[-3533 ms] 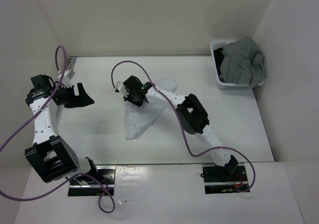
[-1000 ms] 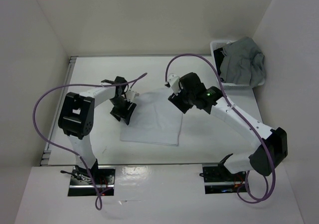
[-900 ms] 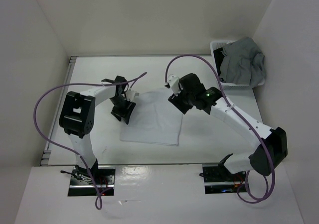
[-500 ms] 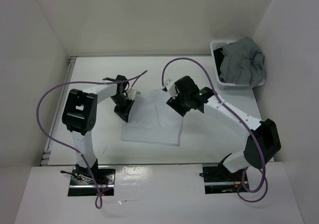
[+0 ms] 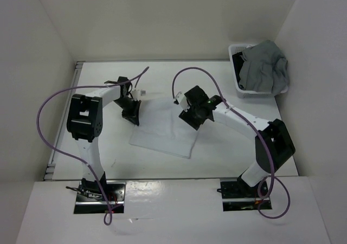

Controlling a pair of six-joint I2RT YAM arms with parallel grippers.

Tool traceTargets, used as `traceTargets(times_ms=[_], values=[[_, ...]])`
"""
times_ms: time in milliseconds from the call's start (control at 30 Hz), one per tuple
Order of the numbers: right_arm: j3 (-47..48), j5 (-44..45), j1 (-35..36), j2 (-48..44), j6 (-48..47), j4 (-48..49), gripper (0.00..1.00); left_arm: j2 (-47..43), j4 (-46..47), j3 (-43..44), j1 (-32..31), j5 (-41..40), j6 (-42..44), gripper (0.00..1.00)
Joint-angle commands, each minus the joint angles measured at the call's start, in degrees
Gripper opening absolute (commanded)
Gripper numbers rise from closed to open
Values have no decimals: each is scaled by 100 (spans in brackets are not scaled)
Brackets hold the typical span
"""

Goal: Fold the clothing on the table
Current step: Flatten the skirt out

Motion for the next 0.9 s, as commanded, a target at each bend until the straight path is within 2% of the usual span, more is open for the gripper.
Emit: traceTargets(times_ms=[0,200,400,500,633,867], values=[[51,-82,40,180,-4,204,69,235,565,11,364,-290,-63,0],[218,-20,146,444,-56,151,69,287,794,11,699,-238,-336,0],[280,-415,391,514,-117,151,69,349,794,11,875,-237,-389,0],[210,-530,821,401,-240,37,69,349,847,11,998,-237,-450,0],[69,-635,1752,277,-372,37,69,402,900,73,1051,-237,-573,0],[236,-513,2272,698,-373,-16,69,454,900,196,1156,-124,-626,0]])
